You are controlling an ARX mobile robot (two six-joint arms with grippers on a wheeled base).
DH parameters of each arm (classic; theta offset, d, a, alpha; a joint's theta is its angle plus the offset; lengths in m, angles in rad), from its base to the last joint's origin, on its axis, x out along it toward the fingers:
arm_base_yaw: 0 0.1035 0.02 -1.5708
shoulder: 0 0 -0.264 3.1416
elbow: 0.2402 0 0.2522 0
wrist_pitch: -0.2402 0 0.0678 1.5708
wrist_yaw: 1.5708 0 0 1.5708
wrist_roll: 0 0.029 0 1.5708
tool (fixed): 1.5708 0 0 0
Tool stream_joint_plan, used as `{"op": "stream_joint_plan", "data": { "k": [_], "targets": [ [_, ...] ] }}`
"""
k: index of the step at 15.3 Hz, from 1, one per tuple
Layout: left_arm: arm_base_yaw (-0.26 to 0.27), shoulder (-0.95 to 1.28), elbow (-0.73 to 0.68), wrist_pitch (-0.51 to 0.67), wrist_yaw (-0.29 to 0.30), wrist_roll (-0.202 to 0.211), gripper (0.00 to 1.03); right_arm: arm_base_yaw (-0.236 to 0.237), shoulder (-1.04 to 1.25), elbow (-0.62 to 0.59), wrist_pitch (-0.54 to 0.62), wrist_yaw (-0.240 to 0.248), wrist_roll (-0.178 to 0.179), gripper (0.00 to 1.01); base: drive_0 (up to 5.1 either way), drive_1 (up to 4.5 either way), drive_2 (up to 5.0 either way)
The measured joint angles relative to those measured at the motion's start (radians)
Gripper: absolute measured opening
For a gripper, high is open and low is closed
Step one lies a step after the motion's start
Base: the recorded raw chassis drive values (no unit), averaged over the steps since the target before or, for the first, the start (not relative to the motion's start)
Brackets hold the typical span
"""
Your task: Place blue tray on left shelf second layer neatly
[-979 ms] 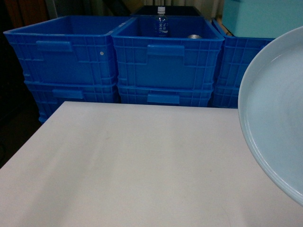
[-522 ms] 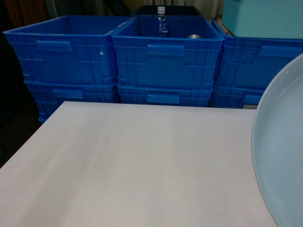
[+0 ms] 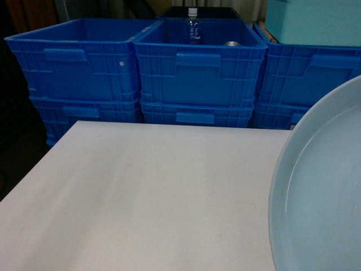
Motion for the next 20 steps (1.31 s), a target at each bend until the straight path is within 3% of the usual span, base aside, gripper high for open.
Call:
{"op": "stream_joint_plan", "data": {
  "k": [2,4,5,9,10,20],
  "targets": [
    [0.000,0.000,0.000,0.000,0.000,0.000,0.98,0.000,-0.049,-0.004,-0.041,0.005,0.000,0.02,0.0,0.00,0.0],
    [0.000,0.000,0.000,0.000,-0.001,0.000,0.98,-0.047,-0.077,-0.031,-0.060,-0.009,-0.001,0.02,0.0,0.00,0.0],
    [0.000,0.000,0.000,0.000,0.000,0.000,0.98,-0.048,-0.076,-0.041,-0.048,-0.008,-0.002,0.02,0.0,0.00,0.0],
    [0.000,0.000,0.000,0.000,0.000,0.000,0.98,0.025,-0.080,-0.044,-0.024,0.024,-0.006,0.02,0.0,0.00,0.0],
    [0.000,0.000,0.000,0.000,0.000,0.000,0.98,0.040,-0.080,-0.044,-0.031,0.054,-0.018,0.02,0.0,0.00,0.0],
    [0.000,0.000,0.000,0.000,0.000,0.000,0.98,0.042,-0.080,-0.044,-0.029,0.072,-0.028,0.02,0.0,0.00,0.0]
  ]
}}
